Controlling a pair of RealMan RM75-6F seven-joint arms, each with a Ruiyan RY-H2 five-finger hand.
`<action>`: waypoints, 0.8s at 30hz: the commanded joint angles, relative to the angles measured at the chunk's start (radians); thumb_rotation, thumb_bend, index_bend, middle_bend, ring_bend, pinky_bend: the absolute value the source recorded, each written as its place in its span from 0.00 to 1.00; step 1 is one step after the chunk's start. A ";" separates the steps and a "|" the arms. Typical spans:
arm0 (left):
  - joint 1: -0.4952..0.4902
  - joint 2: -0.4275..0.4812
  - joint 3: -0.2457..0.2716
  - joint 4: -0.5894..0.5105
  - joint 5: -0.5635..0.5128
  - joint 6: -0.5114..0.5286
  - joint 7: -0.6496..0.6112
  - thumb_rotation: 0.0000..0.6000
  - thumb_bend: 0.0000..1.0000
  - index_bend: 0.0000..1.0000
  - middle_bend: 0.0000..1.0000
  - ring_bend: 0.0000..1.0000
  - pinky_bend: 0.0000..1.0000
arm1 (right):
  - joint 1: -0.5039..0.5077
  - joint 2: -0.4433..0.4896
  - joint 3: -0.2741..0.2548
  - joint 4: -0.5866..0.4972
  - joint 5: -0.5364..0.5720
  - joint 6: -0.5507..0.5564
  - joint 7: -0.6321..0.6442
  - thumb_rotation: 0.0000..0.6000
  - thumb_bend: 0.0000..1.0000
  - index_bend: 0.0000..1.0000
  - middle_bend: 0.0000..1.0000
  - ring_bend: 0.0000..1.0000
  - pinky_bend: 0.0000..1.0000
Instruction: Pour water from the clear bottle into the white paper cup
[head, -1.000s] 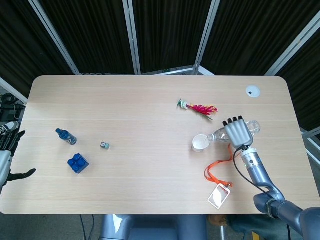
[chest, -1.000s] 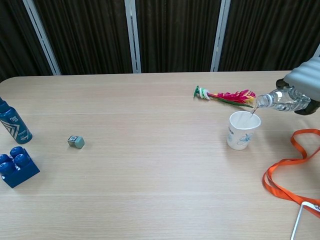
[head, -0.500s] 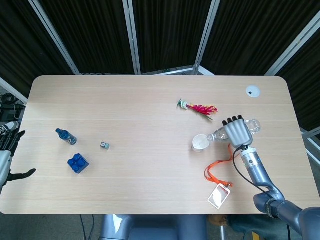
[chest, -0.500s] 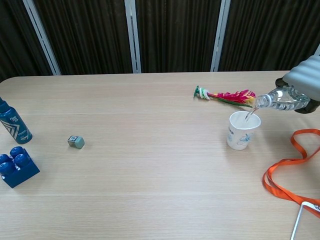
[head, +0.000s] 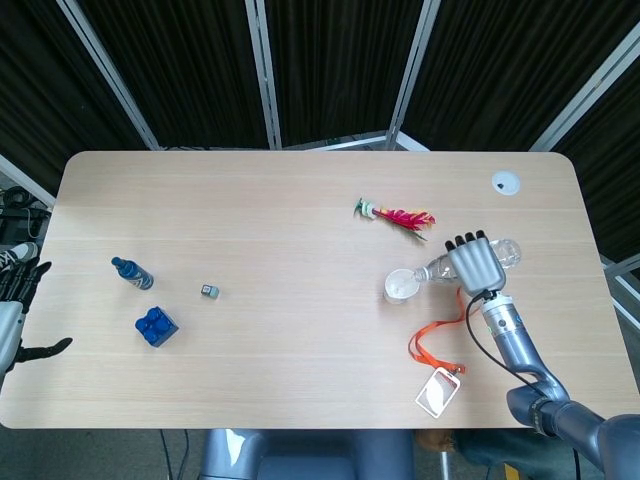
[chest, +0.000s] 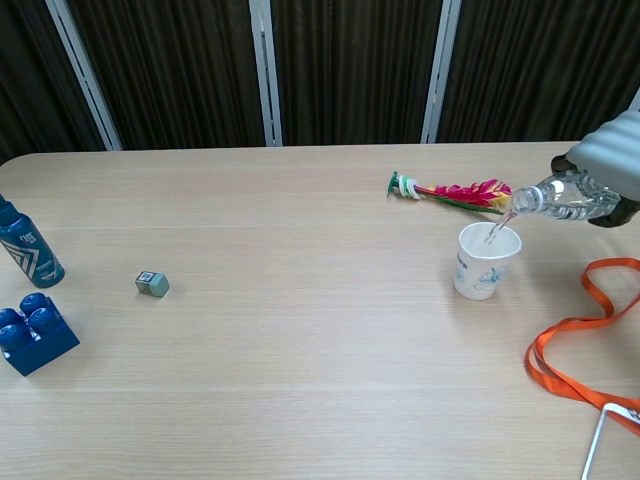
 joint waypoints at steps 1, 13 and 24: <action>0.000 0.000 0.000 0.000 -0.001 -0.001 0.000 1.00 0.00 0.00 0.00 0.00 0.00 | -0.002 -0.001 0.006 -0.007 0.006 -0.003 0.030 1.00 0.55 0.43 0.59 0.57 0.55; 0.000 0.002 0.001 -0.001 0.000 -0.002 -0.003 1.00 0.00 0.00 0.00 0.00 0.00 | -0.016 0.029 0.029 -0.075 0.008 0.028 0.160 1.00 0.55 0.43 0.59 0.57 0.55; 0.002 0.011 0.006 -0.006 0.016 -0.001 -0.022 1.00 0.00 0.00 0.00 0.00 0.00 | -0.078 0.186 0.072 -0.365 0.028 0.078 0.414 1.00 0.55 0.43 0.59 0.57 0.55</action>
